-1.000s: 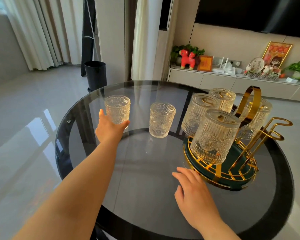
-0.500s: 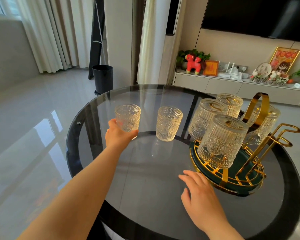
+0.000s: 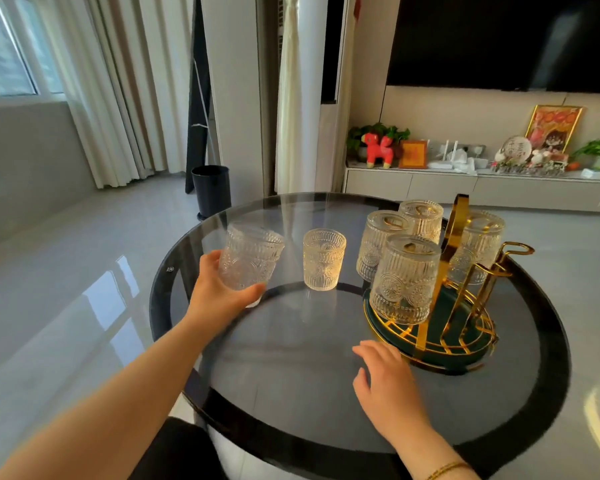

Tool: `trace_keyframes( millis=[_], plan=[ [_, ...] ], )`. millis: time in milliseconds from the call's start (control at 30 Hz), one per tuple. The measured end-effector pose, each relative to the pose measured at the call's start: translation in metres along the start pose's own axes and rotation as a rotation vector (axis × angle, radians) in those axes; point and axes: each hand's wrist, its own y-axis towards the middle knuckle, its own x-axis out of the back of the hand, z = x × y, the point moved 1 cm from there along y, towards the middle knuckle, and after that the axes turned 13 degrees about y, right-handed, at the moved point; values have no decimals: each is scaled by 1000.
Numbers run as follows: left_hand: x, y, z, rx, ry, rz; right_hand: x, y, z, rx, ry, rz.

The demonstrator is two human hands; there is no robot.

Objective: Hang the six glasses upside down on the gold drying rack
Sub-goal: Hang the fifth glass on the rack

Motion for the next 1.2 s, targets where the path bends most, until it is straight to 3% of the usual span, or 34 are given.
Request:
trace_keyframes(
  millis=[100,200,367,567,733,900,1200],
  plan=[
    [16,2,-33,-154,89,45,11,-10,5,6,-36,-59],
    [21,0,-66,-288,166,74,23,-21,1,66,-85,-230],
    [12,-2,-124,-426,168,122,45,-33,-22,-42,-101,-362],
    [-14,-16,-193,-614,331,169,60,-34,-61,-306,-67,-244],
    [-41,-21,-243,-739,437,252,58,-31,-65,-321,-5,-174],
    [-71,-15,-287,-861,688,317,60,-32,-67,-302,52,-190],
    [-115,-9,-313,-950,1019,407,61,-32,-69,-294,99,-156]
  ],
)
